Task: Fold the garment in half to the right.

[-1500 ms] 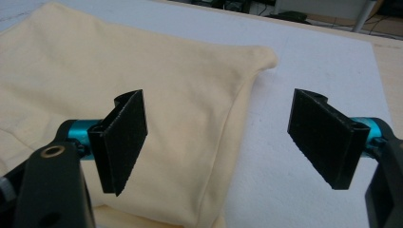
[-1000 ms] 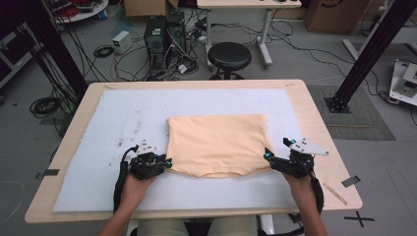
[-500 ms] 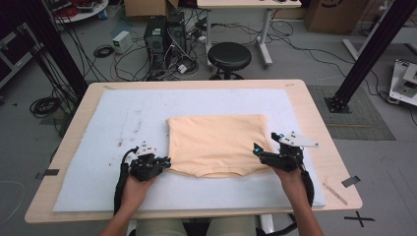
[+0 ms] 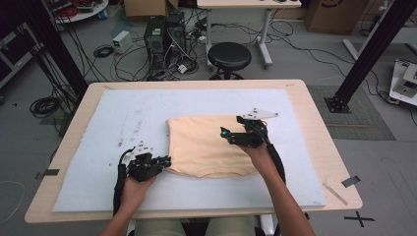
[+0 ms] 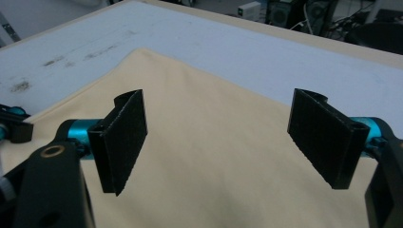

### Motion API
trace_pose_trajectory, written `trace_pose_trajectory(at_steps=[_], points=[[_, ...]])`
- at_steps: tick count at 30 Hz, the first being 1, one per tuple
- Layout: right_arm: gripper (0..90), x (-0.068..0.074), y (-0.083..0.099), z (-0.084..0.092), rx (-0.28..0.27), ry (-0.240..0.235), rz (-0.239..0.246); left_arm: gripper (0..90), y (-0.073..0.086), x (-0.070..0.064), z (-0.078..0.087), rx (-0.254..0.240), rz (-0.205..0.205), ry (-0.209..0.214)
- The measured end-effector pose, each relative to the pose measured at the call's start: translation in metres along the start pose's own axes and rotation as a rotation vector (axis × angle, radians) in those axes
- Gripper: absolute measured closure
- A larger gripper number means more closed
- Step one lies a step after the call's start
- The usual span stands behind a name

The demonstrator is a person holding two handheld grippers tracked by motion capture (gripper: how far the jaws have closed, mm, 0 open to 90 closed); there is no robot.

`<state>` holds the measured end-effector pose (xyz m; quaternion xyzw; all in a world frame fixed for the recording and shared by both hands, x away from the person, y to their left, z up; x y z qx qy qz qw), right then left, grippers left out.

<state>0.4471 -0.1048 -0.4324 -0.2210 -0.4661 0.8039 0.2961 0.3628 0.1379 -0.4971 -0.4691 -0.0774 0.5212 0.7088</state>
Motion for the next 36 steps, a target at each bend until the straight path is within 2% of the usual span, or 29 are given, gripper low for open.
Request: trace_pose_trajectory(at_steps=[3,6,9,14,19,26,31,34,36], points=[[21.6,0.008,-0.010,-0.021,0.011,-0.043,0.022,83.7,0.002,0.001,-0.001,0.001,0.012,-0.003],[26.3,0.017,-0.018,-0.041,0.024,-0.076,0.045,83.5,0.003,0.002,-0.002,0.009,0.009,-0.006],[26.6,0.025,-0.025,-0.062,0.041,-0.106,0.069,83.5,0.003,0.002,-0.003,0.008,0.008,-0.008],[27.4,0.035,-0.033,-0.095,0.076,-0.124,0.098,83.5,0.004,0.003,-0.003,0.021,-0.004,-0.007],[34.2,0.045,-0.038,-0.121,0.115,-0.140,0.176,83.5,0.004,0.003,-0.003,0.021,-0.008,-0.010],[39.1,0.058,-0.041,-0.151,0.158,-0.166,0.180,83.5,0.004,0.004,-0.003,0.027,-0.003,-0.004],[41.3,0.070,-0.043,-0.170,0.209,-0.182,0.217,83.5,0.004,0.004,-0.003,0.027,0.003,0.000],[46.6,0.077,-0.040,-0.180,0.239,-0.185,0.245,83.4,0.004,0.004,-0.003,0.029,0.003,0.000],[53.5,0.080,-0.036,-0.186,0.266,-0.189,0.252,83.4,0.004,0.004,-0.004,0.030,0.003,-0.001]])
Point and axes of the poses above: each handheld gripper's, and its own axes: z roughly backward along the jaws, y roughly out of its underside, x roughly to its left, the point moved 9 cm from there along -z, roughly forward along the jaws, and after that the axes turned 11 degrees about z, right-handed, at the moved point
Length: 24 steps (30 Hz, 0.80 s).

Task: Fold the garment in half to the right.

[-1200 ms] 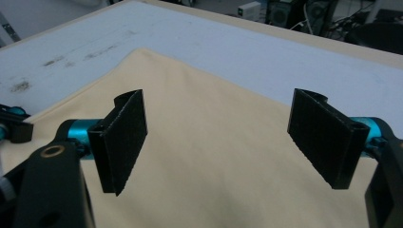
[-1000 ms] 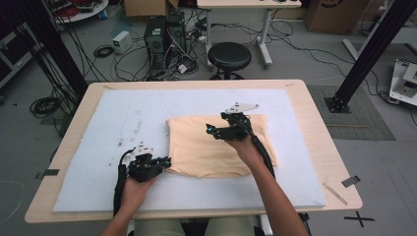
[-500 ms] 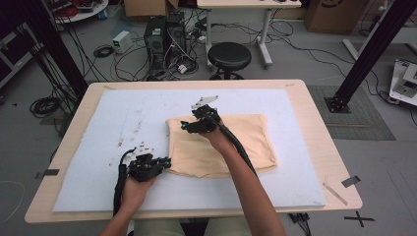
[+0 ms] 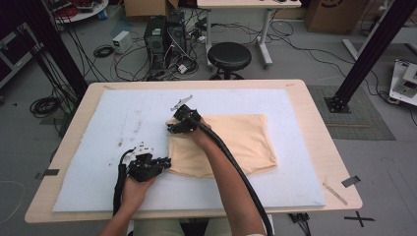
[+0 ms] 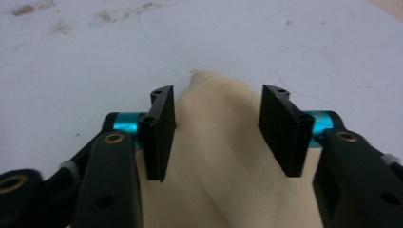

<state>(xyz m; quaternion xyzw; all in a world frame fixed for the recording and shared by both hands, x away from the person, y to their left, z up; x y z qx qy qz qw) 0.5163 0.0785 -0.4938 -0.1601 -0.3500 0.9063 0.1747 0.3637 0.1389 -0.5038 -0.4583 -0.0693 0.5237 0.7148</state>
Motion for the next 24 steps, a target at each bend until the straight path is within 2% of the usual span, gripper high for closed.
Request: trace_pose_trajectory(at_steps=[3,5,11,13,17,21,24], points=[[60.0,0.002,0.006,-0.011,0.062,0.013,0.028,83.5,0.000,0.000,0.000,0.002,0.001,-0.004],[63.9,0.001,0.004,-0.013,0.069,0.037,0.037,83.5,0.000,0.001,-0.001,0.006,0.000,-0.005],[83.1,0.001,0.002,-0.012,0.096,0.057,0.072,83.7,0.000,0.000,-0.001,0.009,-0.001,-0.004],[85.9,0.001,0.001,-0.011,0.093,0.061,0.080,84.0,-0.001,0.000,-0.001,-0.002,0.001,-0.001],[86.8,-0.002,-0.002,-0.003,0.032,0.045,0.036,84.2,-0.008,-0.005,0.003,-0.031,-0.002,0.022],[86.7,-0.008,-0.006,0.015,-0.042,0.029,-0.005,84.2,-0.020,-0.018,0.008,-0.073,0.045,0.112],[86.7,-0.015,-0.006,0.033,-0.072,0.040,-0.019,84.2,-0.032,-0.035,0.008,-0.087,0.032,0.157]])
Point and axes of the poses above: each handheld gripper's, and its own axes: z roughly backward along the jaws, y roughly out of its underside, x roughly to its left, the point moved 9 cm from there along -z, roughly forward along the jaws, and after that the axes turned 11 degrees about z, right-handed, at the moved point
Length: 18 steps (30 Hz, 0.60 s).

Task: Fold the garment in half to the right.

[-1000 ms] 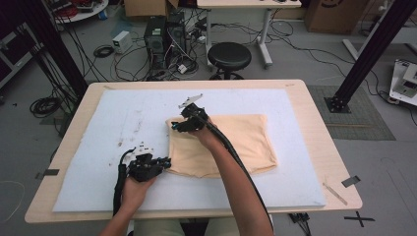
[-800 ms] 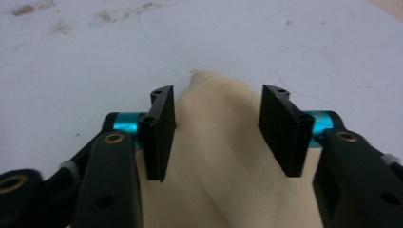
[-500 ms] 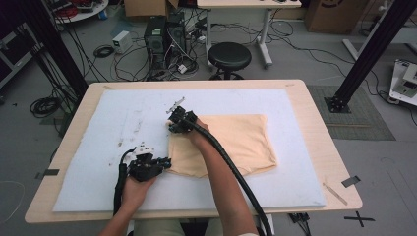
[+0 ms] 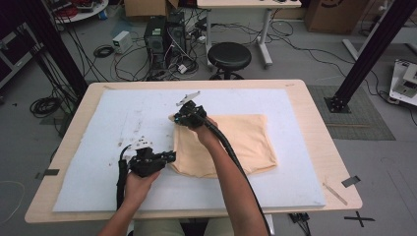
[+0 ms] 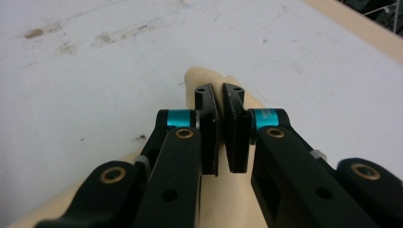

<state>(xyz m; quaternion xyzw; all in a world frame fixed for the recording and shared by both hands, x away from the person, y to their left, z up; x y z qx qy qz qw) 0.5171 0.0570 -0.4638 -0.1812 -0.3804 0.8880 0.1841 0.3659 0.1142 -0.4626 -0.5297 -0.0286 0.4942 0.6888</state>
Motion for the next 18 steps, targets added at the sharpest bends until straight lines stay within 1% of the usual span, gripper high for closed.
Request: trace_pose_trajectory(at_steps=[1,3,4,7,10,14,18], points=[[86.7,-0.004,0.000,0.006,-0.005,0.006,-0.002,84.2,-0.005,-0.006,-0.001,-0.011,-0.003,0.015],[86.7,-0.011,0.002,0.018,-0.022,0.010,-0.030,84.2,-0.014,-0.018,-0.005,-0.022,-0.004,0.045],[86.7,-0.015,0.003,0.024,-0.031,0.017,-0.045,84.2,-0.018,-0.023,-0.007,-0.021,-0.014,0.052],[86.9,-0.026,0.011,0.040,-0.057,0.036,-0.076,84.2,-0.027,-0.038,-0.016,-0.023,-0.020,0.075],[88.0,-0.037,0.024,0.056,-0.073,0.061,-0.113,84.2,-0.030,-0.051,-0.029,-0.007,-0.031,0.093],[88.9,-0.050,0.039,0.076,-0.103,0.088,-0.157,84.2,-0.031,-0.070,-0.047,0.016,-0.059,0.111],[89.3,-0.061,0.054,0.091,-0.125,0.106,-0.197,84.2,-0.032,-0.085,-0.063,0.035,-0.071,0.129]])
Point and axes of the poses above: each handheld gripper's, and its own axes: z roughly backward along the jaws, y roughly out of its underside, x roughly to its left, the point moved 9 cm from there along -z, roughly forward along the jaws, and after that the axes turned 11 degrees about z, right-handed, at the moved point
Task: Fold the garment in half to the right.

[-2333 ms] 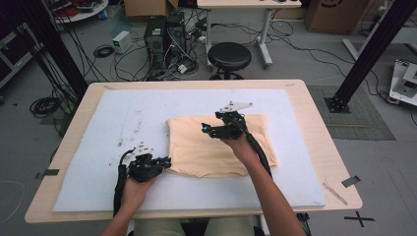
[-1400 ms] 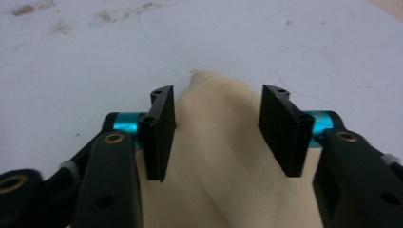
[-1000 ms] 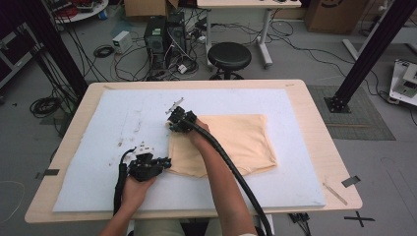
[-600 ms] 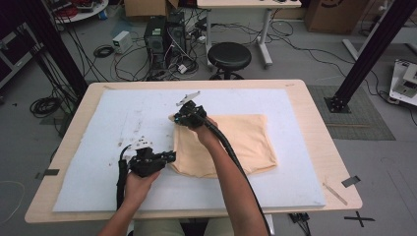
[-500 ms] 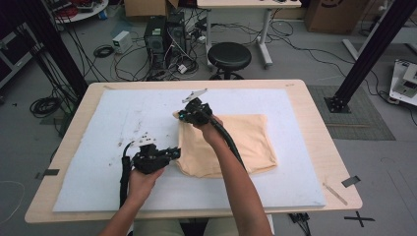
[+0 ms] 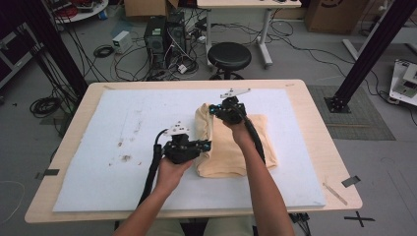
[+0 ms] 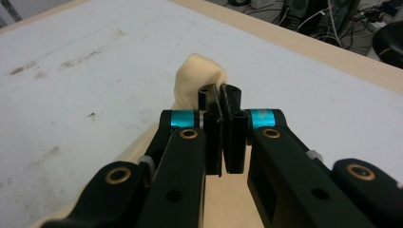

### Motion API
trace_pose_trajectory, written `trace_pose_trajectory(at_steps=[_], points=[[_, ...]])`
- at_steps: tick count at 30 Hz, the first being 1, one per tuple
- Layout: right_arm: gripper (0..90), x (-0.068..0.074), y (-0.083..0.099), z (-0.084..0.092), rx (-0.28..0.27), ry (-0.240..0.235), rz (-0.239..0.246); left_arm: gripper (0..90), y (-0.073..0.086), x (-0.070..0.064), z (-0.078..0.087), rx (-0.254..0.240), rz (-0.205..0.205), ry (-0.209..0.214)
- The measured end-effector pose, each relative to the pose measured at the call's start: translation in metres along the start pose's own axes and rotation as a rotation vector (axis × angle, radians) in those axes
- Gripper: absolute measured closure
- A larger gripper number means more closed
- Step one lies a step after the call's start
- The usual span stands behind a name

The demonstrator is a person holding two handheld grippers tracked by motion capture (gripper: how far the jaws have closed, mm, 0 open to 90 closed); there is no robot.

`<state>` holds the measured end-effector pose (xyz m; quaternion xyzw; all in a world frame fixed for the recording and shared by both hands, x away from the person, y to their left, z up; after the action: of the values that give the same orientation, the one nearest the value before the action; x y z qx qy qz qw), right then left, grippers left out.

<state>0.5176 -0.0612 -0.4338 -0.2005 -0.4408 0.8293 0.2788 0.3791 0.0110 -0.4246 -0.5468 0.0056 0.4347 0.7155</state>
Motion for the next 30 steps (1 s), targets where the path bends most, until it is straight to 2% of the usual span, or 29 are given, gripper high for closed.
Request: trace_pose_trajectory(at_steps=[5,10,15,20,25,30], points=[[89.7,-0.016,0.007,0.018,-0.042,0.015,-0.042,84.2,-0.005,-0.016,-0.018,0.018,-0.021,0.021],[89.8,-0.031,0.017,0.035,-0.058,0.041,-0.067,84.2,-0.008,-0.030,-0.037,0.038,-0.043,0.046],[90.0,-0.047,0.031,0.050,-0.047,0.073,-0.083,84.1,-0.007,-0.040,-0.057,0.065,-0.046,0.062],[89.9,-0.064,0.051,0.062,-0.014,0.108,-0.123,84.1,-0.002,-0.048,-0.081,0.103,-0.056,0.076],[90.0,-0.082,0.069,0.069,0.011,0.152,-0.156,84.1,0.000,-0.053,-0.105,0.124,-0.031,0.087],[90.0,-0.093,0.081,0.074,0.031,0.180,-0.182,84.1,-0.002,-0.065,-0.125,0.145,-0.053,0.084]])
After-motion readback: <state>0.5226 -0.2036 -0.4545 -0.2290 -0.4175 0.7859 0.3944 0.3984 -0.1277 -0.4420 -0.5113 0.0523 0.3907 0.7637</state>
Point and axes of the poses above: each handheld gripper's, and its own axes: z roughly backward along the jaws, y roughly out of its underside, x roughly to its left, the point moved 9 cm from there along -z, roughly forward along the jaws, and after that the axes turned 11 degrees about z, right-handed, at the moved point
